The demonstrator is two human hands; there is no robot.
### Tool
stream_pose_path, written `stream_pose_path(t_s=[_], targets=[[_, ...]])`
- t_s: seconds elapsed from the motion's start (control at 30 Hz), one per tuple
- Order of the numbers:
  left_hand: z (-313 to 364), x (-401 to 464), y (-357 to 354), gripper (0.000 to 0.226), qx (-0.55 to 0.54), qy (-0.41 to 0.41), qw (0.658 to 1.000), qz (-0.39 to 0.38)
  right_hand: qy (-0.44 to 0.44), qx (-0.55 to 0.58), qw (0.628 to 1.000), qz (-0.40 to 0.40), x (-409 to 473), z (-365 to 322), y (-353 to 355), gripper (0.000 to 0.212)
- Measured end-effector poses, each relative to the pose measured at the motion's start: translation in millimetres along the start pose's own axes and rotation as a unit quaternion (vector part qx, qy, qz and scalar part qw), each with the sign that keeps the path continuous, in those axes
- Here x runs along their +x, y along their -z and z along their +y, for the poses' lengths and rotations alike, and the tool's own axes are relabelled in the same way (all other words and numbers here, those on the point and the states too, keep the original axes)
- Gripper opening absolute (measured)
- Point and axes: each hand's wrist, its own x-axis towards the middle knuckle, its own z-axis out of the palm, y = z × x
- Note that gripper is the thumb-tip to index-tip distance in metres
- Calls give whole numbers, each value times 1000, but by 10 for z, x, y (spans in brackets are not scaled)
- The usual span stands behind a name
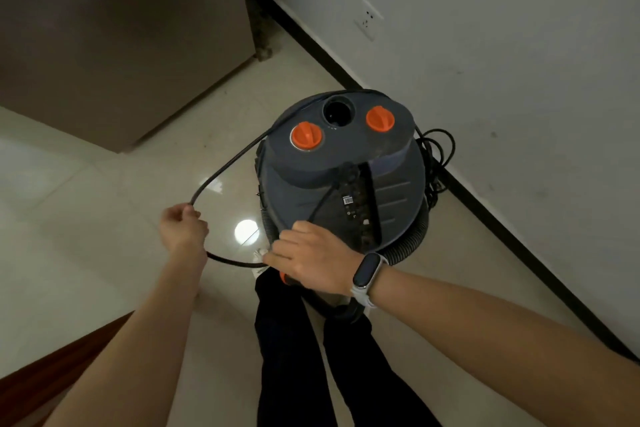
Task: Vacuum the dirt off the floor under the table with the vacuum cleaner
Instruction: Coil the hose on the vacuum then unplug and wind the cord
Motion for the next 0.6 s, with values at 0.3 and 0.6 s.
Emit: stream_pose_path(t_s=[0.3, 0.6], targets=[[-25, 39, 39, 12, 102, -81, 991, -9, -136, -108, 983, -55, -493, 584, -69, 32], [-117, -110, 115, 25, 97, -99, 990, -13, 30, -87, 995, -43, -331, 472, -324, 31]])
